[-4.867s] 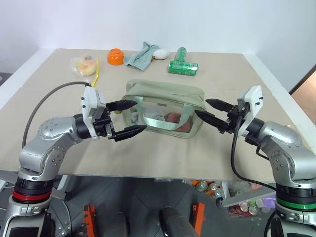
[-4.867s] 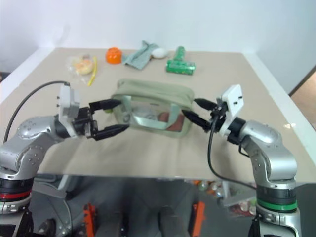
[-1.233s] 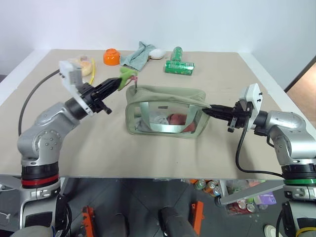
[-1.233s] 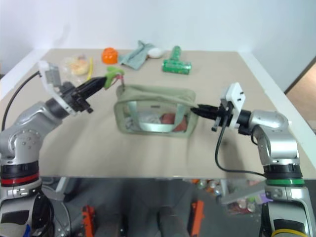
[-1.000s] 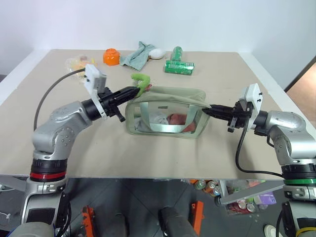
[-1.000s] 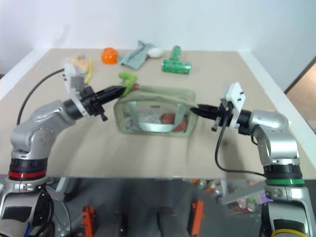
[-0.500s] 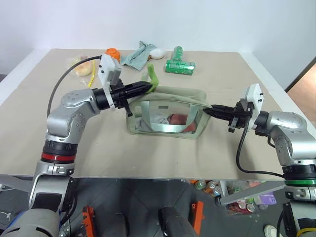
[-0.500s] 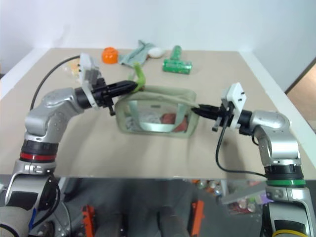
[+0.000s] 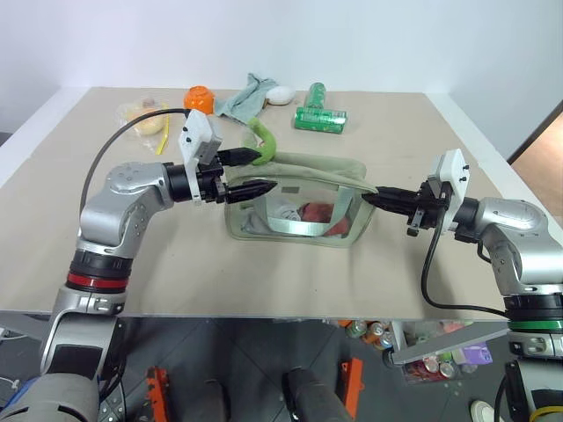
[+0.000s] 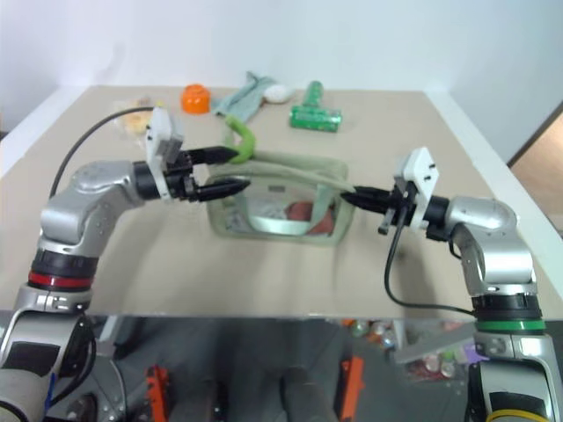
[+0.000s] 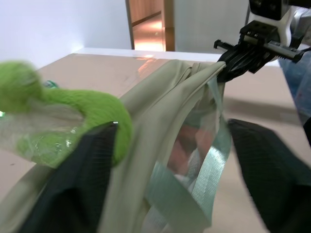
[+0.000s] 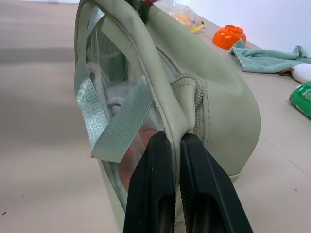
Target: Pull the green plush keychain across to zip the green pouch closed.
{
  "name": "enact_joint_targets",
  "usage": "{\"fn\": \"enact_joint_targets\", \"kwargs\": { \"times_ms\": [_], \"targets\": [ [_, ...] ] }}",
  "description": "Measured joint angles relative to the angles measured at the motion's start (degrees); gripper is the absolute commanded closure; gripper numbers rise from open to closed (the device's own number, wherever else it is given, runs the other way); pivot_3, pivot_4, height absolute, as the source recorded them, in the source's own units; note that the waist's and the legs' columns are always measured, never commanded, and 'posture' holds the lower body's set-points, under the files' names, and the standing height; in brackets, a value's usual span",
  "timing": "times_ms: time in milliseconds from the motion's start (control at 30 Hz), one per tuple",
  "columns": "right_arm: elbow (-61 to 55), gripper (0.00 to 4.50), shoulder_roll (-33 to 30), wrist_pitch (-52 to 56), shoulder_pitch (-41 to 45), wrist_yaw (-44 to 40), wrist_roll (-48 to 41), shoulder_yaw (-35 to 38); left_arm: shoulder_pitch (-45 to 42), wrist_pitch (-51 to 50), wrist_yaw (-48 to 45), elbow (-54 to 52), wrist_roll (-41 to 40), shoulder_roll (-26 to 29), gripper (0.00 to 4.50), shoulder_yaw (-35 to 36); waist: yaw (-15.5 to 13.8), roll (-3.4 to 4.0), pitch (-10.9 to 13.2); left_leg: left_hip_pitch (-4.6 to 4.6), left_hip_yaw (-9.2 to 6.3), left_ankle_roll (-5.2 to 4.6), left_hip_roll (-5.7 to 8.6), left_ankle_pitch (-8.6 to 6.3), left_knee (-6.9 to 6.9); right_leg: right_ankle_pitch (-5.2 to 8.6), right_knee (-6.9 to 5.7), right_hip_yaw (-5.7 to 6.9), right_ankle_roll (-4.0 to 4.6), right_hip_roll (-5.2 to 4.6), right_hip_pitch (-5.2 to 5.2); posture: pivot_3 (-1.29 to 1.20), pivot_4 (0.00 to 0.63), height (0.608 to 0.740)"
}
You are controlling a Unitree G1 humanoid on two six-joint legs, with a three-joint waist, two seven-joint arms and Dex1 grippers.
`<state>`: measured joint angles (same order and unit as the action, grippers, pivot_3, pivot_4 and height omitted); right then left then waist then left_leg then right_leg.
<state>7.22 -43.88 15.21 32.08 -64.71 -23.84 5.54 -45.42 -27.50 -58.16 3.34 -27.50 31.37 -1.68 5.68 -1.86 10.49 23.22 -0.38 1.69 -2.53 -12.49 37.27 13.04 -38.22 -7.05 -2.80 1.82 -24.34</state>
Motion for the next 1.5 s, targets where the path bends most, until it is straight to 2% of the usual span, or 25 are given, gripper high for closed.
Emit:
{"fn": "enact_joint_targets", "kwargs": {
  "times_ms": [233, 600, 933, 1200, 1400, 1500],
  "targets": [
    [0.91, 4.50, -0.07, -0.22, 0.57, -0.33, 0.55, -0.14, 6.29, -3.73, -0.98, -7.48, -1.29, 5.29, 0.07, 0.64, -0.10, 0.00, 0.00, 0.02, 0.00, 0.00, 0.01, 0.00, 0.01, 0.02, 0.01, 0.01, -0.01, -0.04, 0.00, 0.00, 0.150, 0.740],
    [2.53, 4.50, 0.00, -0.26, 2.17, -1.42, 1.04, -0.74, 10.65, -6.08, 2.09, -10.81, -2.62, 6.24, 0.07, 3.21, -0.03, 0.00, 0.00, 0.01, 0.00, 0.00, 0.00, 0.00, 0.00, 0.02, 0.01, 0.03, 0.00, -0.04, 0.00, 0.00, 0.150, 0.740],
    [2.54, 4.50, -0.02, -0.27, 2.14, -1.45, 1.10, -0.73, 10.98, -7.50, 13.11, -10.36, -6.13, 1.08, 0.07, 11.52, -0.04, 0.00, 0.00, 0.01, 0.00, 0.00, 0.00, 0.00, 0.01, 0.01, 0.00, 0.02, -0.01, -0.04, 0.00, 0.00, 0.150, 0.740],
    [2.54, 4.50, -0.02, 0.51, 2.21, -1.42, 0.85, -0.66, 11.34, -7.50, 16.91, -8.61, -6.77, -1.49, 0.07, 11.96, -0.03, 0.00, 0.00, 0.01, 0.01, 0.00, 0.01, 0.00, 0.02, 0.01, 0.00, 0.01, -0.02, -0.04, 0.01, 0.00, 0.150, 0.740],
    [2.51, 4.50, -0.39, 5.12, 2.70, -1.42, -0.83, -0.34, 19.44, -4.94, 16.08, -12.66, -6.33, -2.84, 0.07, 10.40, -0.22, 0.00, 0.00, 0.01, -0.02, 0.00, 0.00, 0.00, 0.00, 0.01, 0.00, 0.04, -0.01, -0.04, 0.01, 0.00, 0.150, 0.740],
    [2.49, 3.44, -0.90, 7.69, 2.73, -1.69, -1.53, -0.41, 19.91, -4.80, 16.12, -13.64, -6.33, -2.84, 0.00, 10.41, -0.29, -0.01, 0.00, 0.00, 0.00, 0.00, 0.02, 0.00, 0.06, -0.01, 0.00, 0.01, 0.00, -0.05, 0.04, 0.00, 0.150, 0.740]
  ]
}}
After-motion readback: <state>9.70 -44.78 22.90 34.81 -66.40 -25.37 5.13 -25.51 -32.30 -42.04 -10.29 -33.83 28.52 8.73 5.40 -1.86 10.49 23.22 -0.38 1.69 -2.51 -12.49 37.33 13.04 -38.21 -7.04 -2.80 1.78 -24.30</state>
